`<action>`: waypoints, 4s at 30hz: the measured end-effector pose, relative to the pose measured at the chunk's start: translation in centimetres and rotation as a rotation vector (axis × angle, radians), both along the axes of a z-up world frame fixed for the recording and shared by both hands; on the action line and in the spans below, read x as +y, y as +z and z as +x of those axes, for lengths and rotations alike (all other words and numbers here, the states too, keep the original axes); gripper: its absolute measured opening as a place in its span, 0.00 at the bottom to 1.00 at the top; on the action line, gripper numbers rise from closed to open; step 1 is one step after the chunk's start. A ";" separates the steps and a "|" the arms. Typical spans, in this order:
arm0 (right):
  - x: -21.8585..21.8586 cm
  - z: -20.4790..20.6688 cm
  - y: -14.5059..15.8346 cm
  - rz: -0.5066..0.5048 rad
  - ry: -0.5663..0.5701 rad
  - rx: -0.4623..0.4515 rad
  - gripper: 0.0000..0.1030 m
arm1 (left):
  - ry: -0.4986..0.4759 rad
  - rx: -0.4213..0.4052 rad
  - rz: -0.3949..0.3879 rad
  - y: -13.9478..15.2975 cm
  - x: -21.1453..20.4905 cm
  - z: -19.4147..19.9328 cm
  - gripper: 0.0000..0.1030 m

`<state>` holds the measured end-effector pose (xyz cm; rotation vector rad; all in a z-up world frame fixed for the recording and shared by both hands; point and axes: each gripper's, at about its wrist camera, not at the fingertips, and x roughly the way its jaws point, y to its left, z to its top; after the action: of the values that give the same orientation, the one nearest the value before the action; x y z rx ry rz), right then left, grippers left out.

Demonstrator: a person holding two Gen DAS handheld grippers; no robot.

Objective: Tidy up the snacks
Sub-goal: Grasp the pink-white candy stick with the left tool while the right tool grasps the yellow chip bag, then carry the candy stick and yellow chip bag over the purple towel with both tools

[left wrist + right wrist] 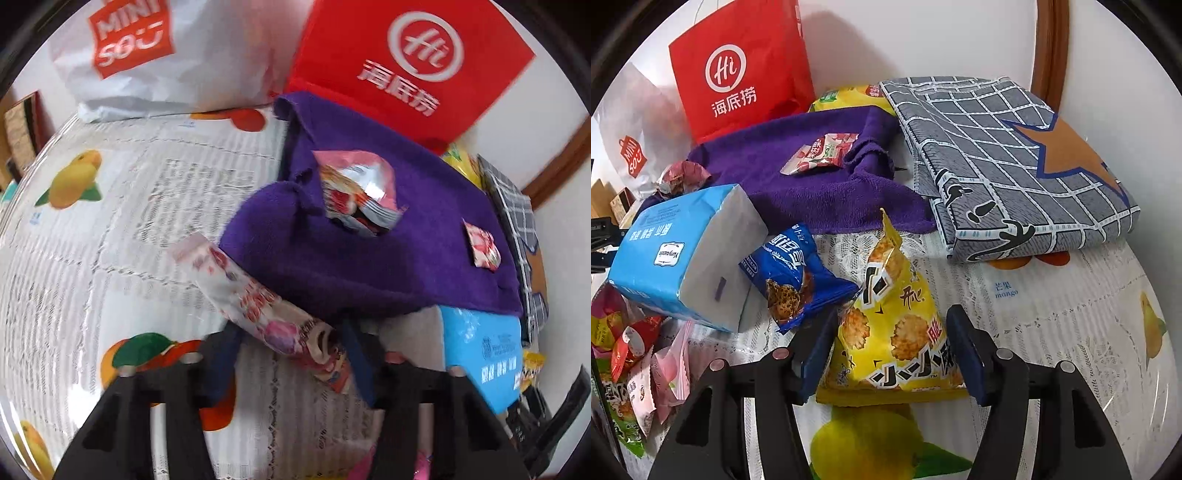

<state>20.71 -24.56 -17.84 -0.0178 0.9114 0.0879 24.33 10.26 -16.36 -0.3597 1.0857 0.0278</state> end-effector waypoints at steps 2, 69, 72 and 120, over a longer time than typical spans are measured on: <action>0.0 -0.1 0.0 0.001 0.000 -0.001 0.61 | -0.004 -0.003 -0.018 0.2 0.2 -0.3 0.32; -1.0 -0.5 0.3 0.024 0.003 -0.010 0.50 | -0.047 -0.193 0.184 -0.1 -1.3 -13.0 0.20; -1.2 -1.3 0.8 0.051 -0.020 -0.002 0.48 | -0.043 -0.201 0.214 0.7 -1.4 -13.7 0.20; 11.8 11.1 16.0 0.130 0.211 -0.178 0.47 | -0.150 -0.340 0.092 15.7 -3.9 4.3 0.20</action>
<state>31.86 -12.74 -1.80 -0.0012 0.7223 0.3363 28.63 6.40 -0.70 -0.1903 0.7689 -0.1132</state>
